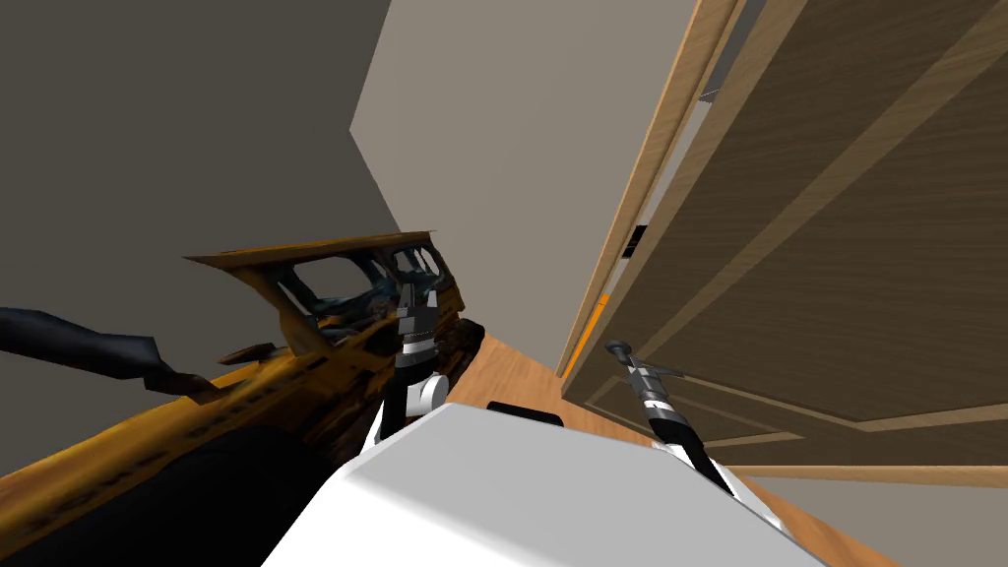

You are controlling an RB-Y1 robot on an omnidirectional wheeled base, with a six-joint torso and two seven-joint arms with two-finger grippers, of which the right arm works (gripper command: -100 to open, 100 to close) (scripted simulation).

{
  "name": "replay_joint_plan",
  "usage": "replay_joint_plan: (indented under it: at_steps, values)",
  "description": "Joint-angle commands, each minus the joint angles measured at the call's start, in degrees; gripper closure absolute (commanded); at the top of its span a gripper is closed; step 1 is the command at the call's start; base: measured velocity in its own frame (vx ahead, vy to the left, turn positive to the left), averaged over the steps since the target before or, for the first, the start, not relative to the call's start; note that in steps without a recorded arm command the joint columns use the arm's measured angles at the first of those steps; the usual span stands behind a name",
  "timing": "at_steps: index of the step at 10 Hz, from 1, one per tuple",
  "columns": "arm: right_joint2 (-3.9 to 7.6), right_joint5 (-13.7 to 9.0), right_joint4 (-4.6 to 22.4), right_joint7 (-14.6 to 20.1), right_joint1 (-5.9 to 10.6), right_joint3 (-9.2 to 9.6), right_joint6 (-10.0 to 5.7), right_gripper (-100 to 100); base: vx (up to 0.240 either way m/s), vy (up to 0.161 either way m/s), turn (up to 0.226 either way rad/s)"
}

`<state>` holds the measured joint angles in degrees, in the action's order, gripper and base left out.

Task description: Pull the door open

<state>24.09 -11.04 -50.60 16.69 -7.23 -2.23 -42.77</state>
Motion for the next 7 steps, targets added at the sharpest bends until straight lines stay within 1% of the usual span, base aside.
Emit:
replay_joint_plan:
  at_steps: [1,2,3,4,5,7]
  values:
    - [1.08,0.24,-0.15,1.28,-0.66,0.87,-1.01,100,-0.252,-0.062,0.139]
    - [0.53,0.17,-0.14,0.73,-0.41,0.63,-0.48,100,-0.117,-0.020,0.039]
    - [1.46,0.42,-0.28,1.99,-1.75,1.69,-2.00,100,-0.177,-0.039,0.160]
    - [1.73,0.46,-0.34,2.27,-2.05,1.89,-2.38,100,-0.230,-0.053,0.154]
    - [2.62,0.61,-0.53,3.18,-3.06,2.58,-3.63,100,-0.220,-0.077,0.164]
    - [3.82,0.82,-0.80,4.42,-4.44,3.52,-5.34,100,-0.220,-0.061,0.155]
